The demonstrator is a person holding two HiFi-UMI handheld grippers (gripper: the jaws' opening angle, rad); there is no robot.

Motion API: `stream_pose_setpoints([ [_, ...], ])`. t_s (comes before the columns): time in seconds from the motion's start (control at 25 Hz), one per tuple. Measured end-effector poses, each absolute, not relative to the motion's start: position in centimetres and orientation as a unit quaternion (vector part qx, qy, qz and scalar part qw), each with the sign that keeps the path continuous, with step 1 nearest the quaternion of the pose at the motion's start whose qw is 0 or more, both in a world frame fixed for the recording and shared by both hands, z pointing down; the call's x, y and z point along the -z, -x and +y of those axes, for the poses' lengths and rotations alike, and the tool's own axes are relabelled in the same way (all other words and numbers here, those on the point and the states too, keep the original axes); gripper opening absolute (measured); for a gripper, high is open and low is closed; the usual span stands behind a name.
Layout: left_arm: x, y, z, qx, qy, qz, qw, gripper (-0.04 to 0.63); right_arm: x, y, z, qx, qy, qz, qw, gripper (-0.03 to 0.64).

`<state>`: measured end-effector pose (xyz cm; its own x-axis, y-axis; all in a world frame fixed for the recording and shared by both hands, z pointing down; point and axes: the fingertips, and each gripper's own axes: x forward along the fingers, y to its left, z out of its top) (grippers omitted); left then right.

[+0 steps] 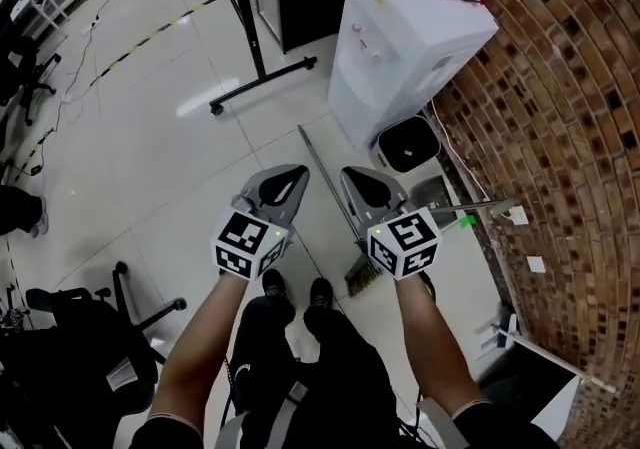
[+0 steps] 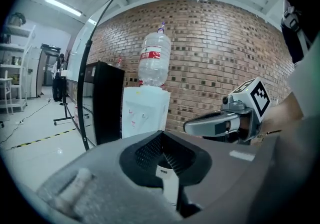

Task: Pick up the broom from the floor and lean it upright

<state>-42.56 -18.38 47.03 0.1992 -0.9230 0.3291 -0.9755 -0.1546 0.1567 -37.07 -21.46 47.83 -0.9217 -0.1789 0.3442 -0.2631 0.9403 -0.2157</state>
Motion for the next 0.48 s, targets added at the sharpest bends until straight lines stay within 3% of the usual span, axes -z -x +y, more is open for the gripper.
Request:
stream_pose_setpoints([
  [0.36,-68.5,49.5,-25.2,-0.138,-0.762,-0.591,0.226,0.001,-71.8,43.1,-27.1,-0.166,-0.128,-0.941,0.265,0.005],
  [0.48,-76.6,51.5,-26.4,-0.168,-0.765,-0.579,0.226,0.001,-82.3,44.9,-28.3,-0.186,-0.13,-0.923,0.31,0.099],
])
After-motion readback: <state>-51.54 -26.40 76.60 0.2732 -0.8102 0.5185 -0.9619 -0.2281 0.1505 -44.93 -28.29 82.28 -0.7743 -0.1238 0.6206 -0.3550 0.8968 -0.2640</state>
